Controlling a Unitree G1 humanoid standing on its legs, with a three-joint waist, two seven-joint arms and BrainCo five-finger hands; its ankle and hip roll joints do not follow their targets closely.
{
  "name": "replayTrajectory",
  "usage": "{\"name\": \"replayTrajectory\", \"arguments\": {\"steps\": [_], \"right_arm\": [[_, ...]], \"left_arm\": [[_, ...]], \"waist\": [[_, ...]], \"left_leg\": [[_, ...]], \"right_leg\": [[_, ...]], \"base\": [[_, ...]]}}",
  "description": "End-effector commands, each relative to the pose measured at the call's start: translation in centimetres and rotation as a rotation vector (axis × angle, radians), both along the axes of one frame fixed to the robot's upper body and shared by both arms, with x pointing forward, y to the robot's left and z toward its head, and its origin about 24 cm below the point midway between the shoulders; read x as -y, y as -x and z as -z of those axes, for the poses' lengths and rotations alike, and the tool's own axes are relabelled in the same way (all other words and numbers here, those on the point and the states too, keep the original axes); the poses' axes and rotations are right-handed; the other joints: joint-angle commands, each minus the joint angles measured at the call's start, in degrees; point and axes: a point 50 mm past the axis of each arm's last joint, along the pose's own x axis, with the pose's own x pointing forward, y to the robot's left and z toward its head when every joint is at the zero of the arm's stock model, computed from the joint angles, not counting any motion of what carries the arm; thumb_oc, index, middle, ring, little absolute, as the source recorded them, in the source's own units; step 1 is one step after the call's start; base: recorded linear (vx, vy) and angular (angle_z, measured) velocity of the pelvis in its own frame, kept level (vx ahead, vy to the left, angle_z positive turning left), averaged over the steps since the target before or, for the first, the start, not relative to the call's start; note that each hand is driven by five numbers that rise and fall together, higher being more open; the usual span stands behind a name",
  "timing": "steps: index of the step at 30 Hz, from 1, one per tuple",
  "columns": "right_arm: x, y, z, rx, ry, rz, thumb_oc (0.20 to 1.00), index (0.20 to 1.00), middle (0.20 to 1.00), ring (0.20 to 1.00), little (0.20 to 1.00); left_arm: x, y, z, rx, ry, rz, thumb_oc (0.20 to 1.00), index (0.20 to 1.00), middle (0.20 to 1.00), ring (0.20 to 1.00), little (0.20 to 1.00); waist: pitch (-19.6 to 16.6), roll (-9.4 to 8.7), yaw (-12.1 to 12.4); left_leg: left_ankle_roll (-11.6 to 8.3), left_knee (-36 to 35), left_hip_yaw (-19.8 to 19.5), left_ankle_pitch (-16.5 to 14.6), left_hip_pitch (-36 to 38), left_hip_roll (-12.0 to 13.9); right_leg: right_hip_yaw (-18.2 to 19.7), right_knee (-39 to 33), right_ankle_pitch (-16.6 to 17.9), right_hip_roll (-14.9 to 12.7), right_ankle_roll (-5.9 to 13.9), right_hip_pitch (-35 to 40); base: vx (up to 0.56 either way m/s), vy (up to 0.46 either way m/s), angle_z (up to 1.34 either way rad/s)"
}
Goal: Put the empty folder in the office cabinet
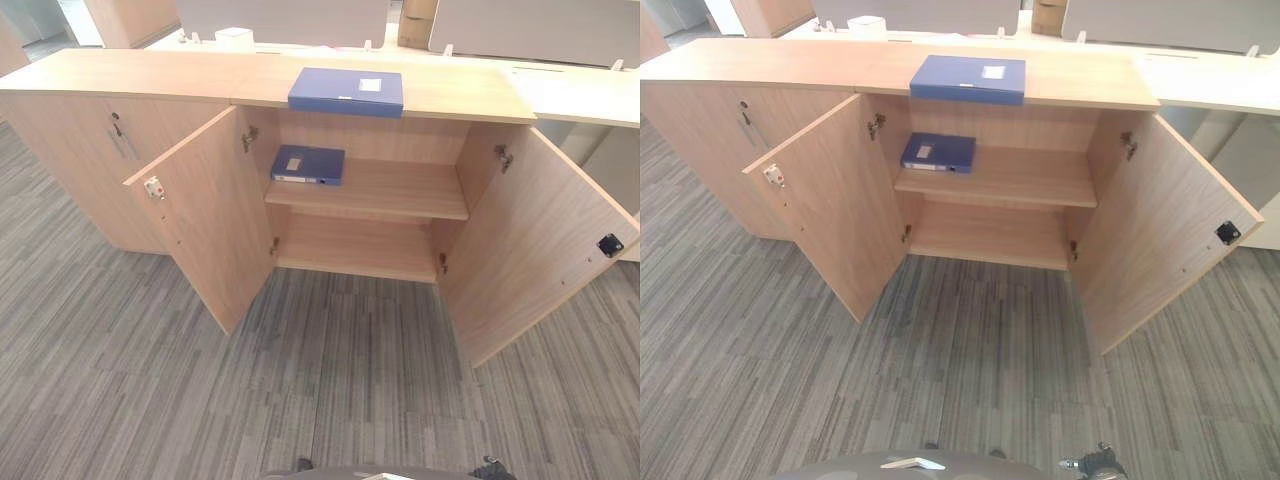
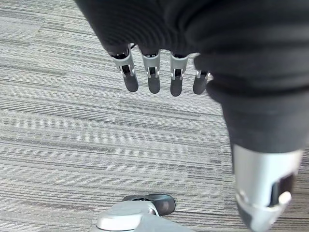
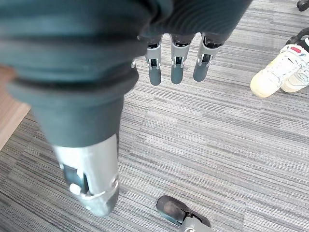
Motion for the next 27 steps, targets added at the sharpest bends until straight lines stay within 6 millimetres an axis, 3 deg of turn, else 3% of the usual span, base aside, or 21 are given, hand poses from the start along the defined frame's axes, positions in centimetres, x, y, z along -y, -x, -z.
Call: {"name": "replayTrajectory", "arguments": {"steps": [1, 27], "right_arm": [[0.69, -1.44, -0.4, 0.025, 0.052, -0.051, 1.0, 1.0, 1.0, 1.0, 1.0], [0.46, -1.47, -0.35, 0.019, 0.042, -0.068, 1.0, 1.0, 1.0, 1.0, 1.0]], "left_arm": [[-0.79, -0.58, -0.07, -0.011, -0.043, 0.011, 1.0, 1.0, 1.0, 1.0, 1.0], [-1.34, -0.29, -0.09, -0.037, -0.053, -0.001, 1.0, 1.0, 1.0, 1.0, 1.0]], "waist": [[-0.94, -0.97, 0.12], [-0.98, -1.27, -0.11]], "left_leg": [[-3.46, -0.57, 4.85, -3.91, 0.16, 3.66], [-3.57, -0.57, 5.04, -4.16, 0.36, 3.76]], "right_leg": [[-2.26, -0.31, -2.82, -3.43, 5.58, -1.41], [-2.23, -0.31, -2.94, -3.47, 5.56, -1.17]], "base": [[0.0, 0.0, 0.0], [0.0, 0.0, 0.0]]}}
